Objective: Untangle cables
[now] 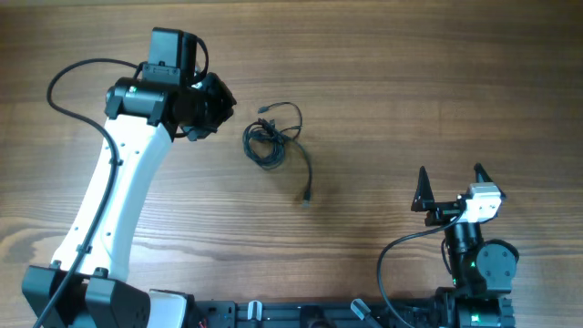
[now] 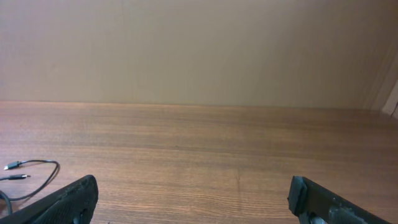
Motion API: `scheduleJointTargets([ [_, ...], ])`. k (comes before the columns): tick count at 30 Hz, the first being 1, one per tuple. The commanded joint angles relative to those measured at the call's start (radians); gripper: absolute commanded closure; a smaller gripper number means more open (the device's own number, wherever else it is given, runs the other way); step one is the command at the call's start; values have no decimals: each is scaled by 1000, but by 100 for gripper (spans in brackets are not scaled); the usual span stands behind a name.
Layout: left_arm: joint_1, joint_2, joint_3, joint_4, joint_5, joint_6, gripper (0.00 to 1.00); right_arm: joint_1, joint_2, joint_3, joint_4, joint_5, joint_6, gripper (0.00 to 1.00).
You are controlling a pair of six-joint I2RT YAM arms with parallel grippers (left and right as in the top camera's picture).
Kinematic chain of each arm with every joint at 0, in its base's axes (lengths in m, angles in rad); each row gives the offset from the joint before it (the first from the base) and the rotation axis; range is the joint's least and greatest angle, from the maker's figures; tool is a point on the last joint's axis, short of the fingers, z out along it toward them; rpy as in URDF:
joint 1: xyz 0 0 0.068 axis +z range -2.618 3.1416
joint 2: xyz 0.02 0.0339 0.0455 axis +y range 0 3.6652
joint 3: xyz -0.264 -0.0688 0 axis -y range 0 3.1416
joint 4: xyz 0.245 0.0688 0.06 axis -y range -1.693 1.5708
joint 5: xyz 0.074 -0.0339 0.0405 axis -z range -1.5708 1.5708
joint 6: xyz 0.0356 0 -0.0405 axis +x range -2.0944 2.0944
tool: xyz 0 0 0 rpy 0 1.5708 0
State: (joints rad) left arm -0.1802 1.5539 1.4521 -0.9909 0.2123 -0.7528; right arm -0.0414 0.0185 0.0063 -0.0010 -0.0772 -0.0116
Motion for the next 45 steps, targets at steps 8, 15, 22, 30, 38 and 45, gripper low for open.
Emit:
scheduleJointTargets([
  [8,-28,0,-29,-46,-42,121,25,-4,-5,-1,2,10,13,0],
  [15,-39,0,-140,-27,-46,121,11,-4,-5,-1,2,10,13,0],
  [22,-39,0,-231,-15,-46,122,11,-4,-5,-1,2,10,13,0],
  [30,-54,0,-303,33,-45,122,10,-4,-5,-1,2,10,13,0],
  [38,-54,0,-306,60,-45,121,8,-4,-5,-1,2,10,14,0],
  [45,-53,0,-306,60,-45,121,6,-4,-5,-1,2,10,13,0],
])
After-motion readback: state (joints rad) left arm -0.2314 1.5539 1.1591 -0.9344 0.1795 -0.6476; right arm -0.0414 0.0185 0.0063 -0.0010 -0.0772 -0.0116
